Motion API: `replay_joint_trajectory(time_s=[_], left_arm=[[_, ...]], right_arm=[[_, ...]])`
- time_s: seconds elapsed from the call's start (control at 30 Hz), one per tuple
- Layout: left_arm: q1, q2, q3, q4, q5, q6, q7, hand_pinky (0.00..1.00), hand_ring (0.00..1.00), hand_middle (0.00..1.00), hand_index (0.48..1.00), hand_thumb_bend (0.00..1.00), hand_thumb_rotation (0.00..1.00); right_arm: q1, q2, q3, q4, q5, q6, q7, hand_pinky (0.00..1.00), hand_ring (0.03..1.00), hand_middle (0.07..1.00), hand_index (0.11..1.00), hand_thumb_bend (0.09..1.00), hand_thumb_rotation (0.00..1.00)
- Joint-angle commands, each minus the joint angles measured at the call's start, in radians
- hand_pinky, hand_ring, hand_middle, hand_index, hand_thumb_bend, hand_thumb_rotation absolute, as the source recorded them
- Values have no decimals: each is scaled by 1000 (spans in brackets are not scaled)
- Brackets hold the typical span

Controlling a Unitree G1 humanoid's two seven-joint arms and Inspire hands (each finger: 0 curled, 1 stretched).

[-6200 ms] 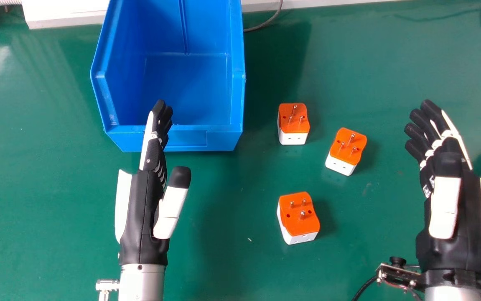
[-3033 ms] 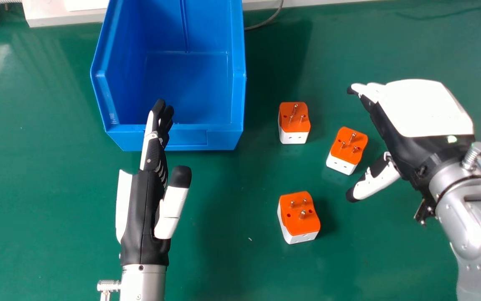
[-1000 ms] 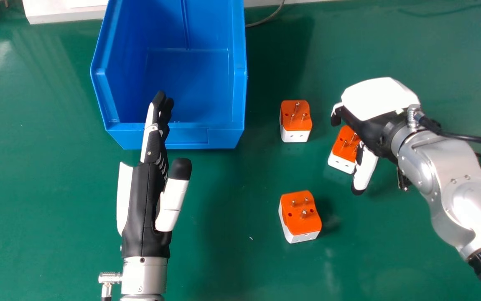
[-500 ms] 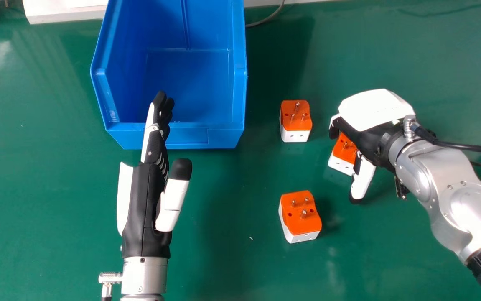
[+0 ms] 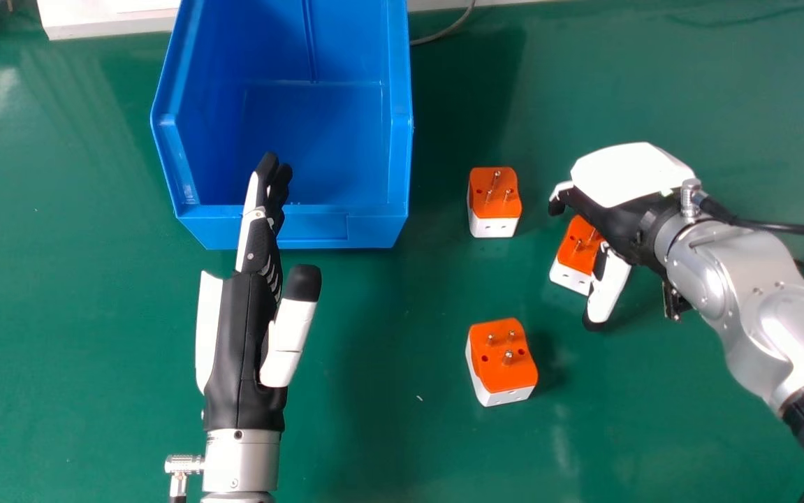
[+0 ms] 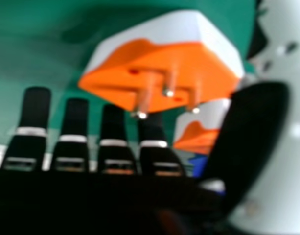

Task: Pick all objects and put in blue box

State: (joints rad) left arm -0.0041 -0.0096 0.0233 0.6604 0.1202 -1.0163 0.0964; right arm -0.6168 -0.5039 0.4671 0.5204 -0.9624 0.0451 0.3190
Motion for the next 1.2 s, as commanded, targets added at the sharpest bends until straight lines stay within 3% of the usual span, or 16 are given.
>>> replay_joint_trajectory(time_s=[0.0, 0.3, 0.47, 0.8, 1.03, 1.17], left_arm=[[-7, 2, -2, 0, 14, -31, 7, 1000, 974, 967, 962, 923, 970], [-3, 1, -8, -7, 1, -22, 0, 1000, 977, 968, 964, 915, 969], [-6, 0, -5, -4, 1, -23, 0, 1000, 978, 969, 964, 917, 968], [4, 1, -5, -21, 12, -23, 5, 1000, 976, 965, 962, 923, 965], [7, -2, -11, -34, 4, -12, -1, 1000, 979, 967, 962, 918, 964], [2, -5, -9, -30, 8, -12, 2, 1000, 980, 968, 964, 919, 963]], right_arm=[[-36, -11, -4, 18, 19, -15, -19, 675, 810, 852, 808, 955, 181], [-23, -22, -5, 33, 67, -26, -29, 685, 820, 858, 802, 930, 140], [-26, -19, 9, 76, 63, -46, -59, 685, 826, 862, 803, 925, 125], [-46, 18, 48, 222, 75, -80, -146, 663, 805, 841, 795, 926, 145], [-60, 21, 66, 258, 81, -82, -160, 629, 770, 819, 787, 920, 132], [-59, 16, 65, 251, 91, -82, -159, 607, 751, 814, 783, 913, 125]])
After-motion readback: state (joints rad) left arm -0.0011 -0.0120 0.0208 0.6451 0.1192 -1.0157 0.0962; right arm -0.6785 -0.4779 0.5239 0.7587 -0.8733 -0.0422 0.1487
